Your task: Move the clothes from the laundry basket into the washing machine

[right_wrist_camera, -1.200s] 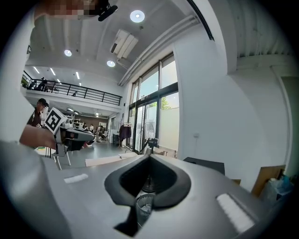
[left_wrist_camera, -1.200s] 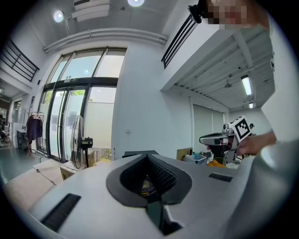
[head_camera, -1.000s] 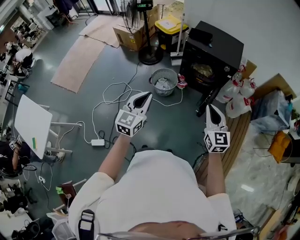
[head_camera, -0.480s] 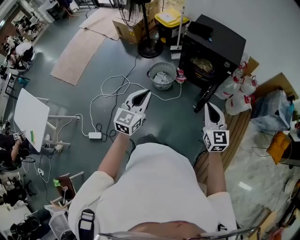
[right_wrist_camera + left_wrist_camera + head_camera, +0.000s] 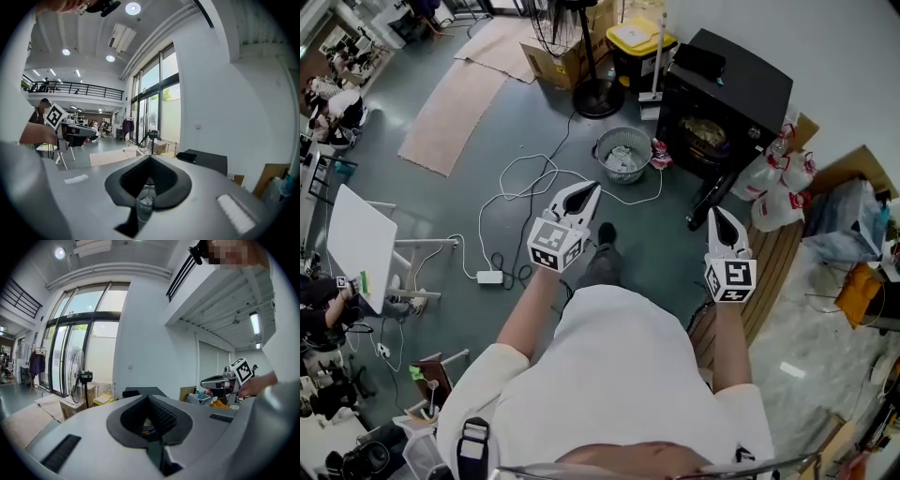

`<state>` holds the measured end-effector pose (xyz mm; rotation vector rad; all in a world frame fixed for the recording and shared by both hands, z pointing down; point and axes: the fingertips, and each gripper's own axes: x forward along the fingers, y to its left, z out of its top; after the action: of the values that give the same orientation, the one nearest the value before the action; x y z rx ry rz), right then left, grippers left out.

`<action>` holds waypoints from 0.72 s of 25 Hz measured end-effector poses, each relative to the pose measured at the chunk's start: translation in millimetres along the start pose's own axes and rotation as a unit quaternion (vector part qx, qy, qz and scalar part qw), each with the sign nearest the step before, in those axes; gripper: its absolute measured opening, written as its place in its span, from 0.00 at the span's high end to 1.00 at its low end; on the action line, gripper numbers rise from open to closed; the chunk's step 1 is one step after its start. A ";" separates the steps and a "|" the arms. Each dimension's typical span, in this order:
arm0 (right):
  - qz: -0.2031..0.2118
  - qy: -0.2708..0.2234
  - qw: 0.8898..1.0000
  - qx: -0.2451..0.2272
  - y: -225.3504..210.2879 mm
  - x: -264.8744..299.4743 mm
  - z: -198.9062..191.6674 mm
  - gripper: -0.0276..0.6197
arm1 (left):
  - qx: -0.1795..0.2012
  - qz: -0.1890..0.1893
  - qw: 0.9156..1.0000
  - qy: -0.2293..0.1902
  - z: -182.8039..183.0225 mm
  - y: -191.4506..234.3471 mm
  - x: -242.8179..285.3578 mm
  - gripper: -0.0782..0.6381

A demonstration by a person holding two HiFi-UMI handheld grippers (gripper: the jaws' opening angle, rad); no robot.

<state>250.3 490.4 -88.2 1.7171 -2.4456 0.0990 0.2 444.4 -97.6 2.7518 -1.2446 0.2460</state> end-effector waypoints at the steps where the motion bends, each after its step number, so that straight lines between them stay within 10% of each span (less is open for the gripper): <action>1: -0.001 0.002 1.000 -0.002 -1.2 7.0 -1.8 0.94 | 0.001 -0.003 1.000 -0.001 -0.5 4.9 5.8 0.88; 18: -0.028 0.024 0.999 -0.004 -26.5 196.3 25.7 0.94 | -0.002 -0.040 0.999 0.002 29.7 166.9 140.8 0.88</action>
<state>207.7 295.3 -82.7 1.7569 -2.3600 0.1213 -30.8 226.3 -93.8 2.7889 -1.1302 0.2414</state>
